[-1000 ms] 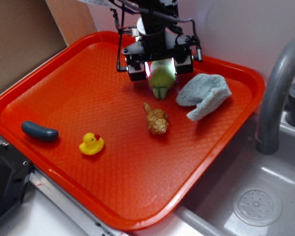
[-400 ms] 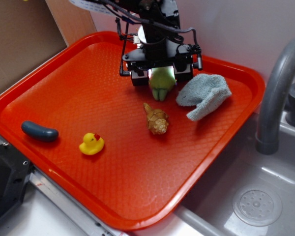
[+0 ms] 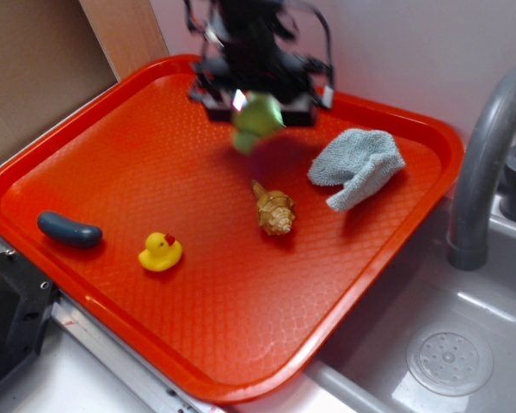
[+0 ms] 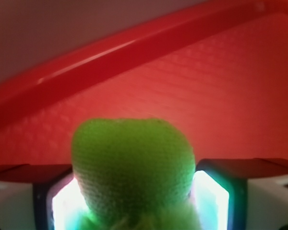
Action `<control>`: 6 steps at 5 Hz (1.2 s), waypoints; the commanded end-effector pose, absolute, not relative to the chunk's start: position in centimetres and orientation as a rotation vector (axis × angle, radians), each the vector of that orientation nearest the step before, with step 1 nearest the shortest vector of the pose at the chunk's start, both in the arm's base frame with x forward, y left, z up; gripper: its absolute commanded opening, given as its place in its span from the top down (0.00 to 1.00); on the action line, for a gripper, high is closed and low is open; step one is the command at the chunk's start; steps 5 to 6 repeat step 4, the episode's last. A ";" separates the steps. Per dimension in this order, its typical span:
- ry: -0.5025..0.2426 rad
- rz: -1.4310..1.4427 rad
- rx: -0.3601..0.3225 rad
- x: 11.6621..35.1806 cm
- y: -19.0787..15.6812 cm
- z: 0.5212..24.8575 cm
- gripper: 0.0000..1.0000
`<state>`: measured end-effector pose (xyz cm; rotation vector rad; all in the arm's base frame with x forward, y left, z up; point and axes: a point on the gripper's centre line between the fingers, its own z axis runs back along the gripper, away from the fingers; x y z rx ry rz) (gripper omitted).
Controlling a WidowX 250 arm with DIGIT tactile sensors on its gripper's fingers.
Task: Grab the green animal.
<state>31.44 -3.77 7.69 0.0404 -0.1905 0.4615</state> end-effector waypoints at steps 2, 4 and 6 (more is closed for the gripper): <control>-0.252 0.246 -0.036 27.3 -2.6 19.7 1.00; -0.243 0.312 -0.098 25.9 -2.3 20.4 1.00; -0.243 0.312 -0.098 25.9 -2.3 20.4 1.00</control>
